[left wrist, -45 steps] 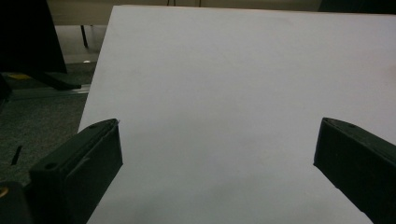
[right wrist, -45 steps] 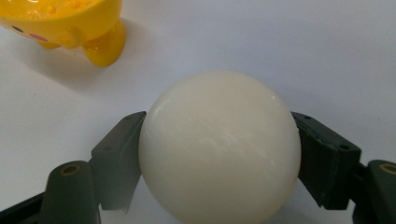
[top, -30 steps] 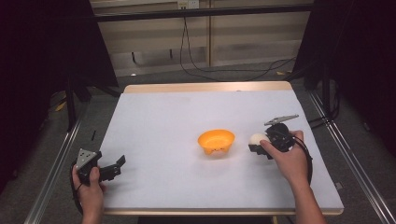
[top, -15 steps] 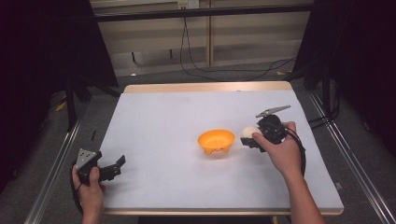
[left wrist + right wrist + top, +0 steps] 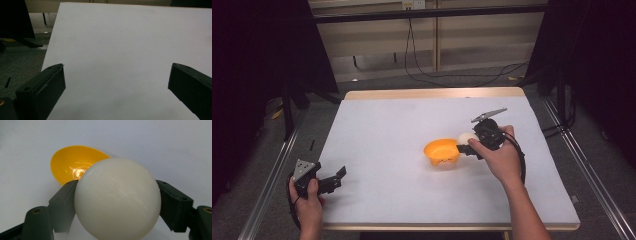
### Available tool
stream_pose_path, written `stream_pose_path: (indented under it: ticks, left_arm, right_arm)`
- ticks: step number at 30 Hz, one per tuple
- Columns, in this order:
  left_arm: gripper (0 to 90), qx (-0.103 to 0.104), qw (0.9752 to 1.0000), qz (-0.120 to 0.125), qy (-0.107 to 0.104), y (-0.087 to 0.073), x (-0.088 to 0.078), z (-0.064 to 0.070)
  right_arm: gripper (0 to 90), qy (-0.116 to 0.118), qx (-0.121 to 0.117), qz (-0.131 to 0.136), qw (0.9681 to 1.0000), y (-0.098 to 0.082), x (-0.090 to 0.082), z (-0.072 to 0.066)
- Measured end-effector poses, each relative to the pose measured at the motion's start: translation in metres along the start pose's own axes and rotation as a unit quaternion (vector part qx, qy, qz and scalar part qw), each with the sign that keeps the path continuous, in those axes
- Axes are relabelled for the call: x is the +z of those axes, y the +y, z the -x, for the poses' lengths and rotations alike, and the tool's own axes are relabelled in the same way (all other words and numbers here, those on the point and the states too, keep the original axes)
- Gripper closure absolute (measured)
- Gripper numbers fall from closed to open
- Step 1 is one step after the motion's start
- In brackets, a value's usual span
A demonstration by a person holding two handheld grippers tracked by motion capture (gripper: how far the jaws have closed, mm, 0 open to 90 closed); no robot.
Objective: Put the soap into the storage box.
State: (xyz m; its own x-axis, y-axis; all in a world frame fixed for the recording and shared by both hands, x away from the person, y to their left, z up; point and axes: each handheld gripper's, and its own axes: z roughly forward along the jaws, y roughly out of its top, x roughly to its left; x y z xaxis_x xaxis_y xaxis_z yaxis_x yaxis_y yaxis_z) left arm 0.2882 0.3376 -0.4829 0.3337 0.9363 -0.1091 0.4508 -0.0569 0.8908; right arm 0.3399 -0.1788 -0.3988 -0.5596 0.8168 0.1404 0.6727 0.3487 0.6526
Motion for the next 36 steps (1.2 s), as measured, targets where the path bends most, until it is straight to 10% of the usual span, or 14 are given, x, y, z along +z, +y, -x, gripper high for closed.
stream_pose_path:
  ticks: [36]
  left_arm:
    - [0.9, -0.002, 1.0, -0.001, 0.0, 0.0, 0.0, 0.0]
  right_arm:
    - [24.0, 0.021, -0.021, -0.023, 0.9993, 0.023, 0.05, -0.034]
